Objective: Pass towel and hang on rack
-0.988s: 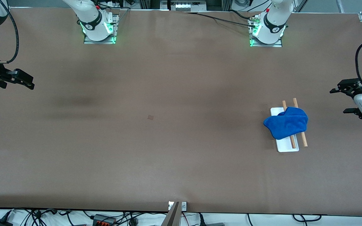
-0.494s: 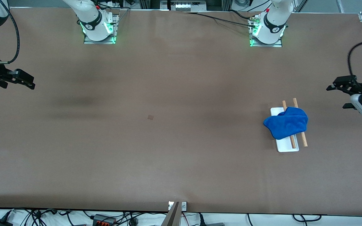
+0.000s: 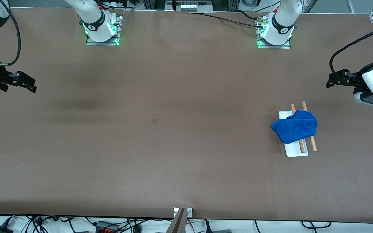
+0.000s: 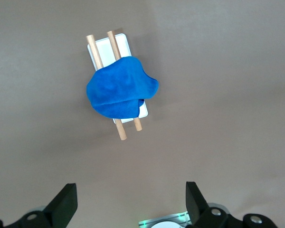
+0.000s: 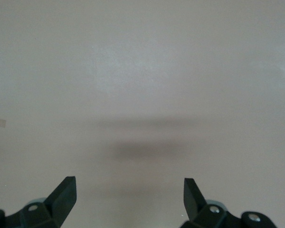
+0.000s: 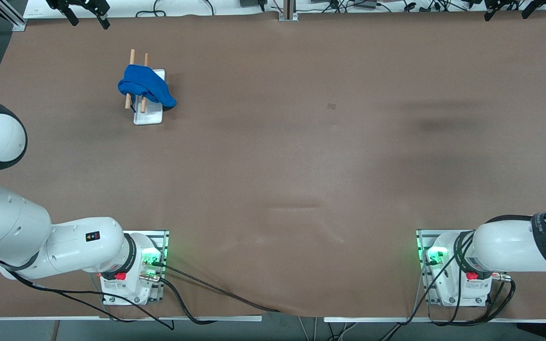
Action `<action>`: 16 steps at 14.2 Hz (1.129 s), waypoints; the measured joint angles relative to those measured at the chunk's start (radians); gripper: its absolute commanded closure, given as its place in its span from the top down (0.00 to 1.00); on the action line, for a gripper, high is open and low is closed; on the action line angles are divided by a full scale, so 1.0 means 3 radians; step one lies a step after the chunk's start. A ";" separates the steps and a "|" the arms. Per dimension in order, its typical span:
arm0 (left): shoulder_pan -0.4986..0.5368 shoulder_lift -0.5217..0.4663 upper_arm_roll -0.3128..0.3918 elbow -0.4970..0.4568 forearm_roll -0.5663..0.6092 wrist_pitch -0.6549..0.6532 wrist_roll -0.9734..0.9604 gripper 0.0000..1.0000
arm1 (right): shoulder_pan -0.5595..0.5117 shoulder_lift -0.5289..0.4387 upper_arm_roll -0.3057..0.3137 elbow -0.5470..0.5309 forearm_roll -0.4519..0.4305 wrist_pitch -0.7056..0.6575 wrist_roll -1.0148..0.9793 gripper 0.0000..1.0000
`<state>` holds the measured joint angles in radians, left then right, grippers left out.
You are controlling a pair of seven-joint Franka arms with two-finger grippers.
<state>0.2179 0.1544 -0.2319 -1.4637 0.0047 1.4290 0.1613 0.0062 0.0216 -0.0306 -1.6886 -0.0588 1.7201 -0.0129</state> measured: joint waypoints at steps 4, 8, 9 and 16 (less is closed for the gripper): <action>-0.0422 -0.0154 0.0404 -0.0220 0.0000 0.0089 -0.0672 1.00 | 0.0000 0.0000 0.0000 0.0001 0.0000 0.0009 0.0000 1.00; -0.0468 -0.0343 0.0467 -0.0456 0.0000 0.0168 -0.0758 1.00 | 0.0000 0.0000 0.0000 0.0001 0.0000 0.0006 0.0000 1.00; -0.0468 -0.0363 0.0473 -0.0480 0.0000 0.0175 -0.0759 1.00 | 0.0000 0.0000 0.0000 0.0001 0.0000 0.0002 0.0000 1.00; -0.0469 -0.0358 0.0481 -0.0524 0.0000 0.0202 -0.0767 1.00 | 0.0000 0.0000 0.0000 0.0001 0.0002 0.0001 0.0000 1.00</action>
<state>0.0773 0.0469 -0.0876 -1.6211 0.0047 1.4896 -0.0687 0.0063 0.0215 -0.0306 -1.6883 -0.0582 1.7202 -0.0129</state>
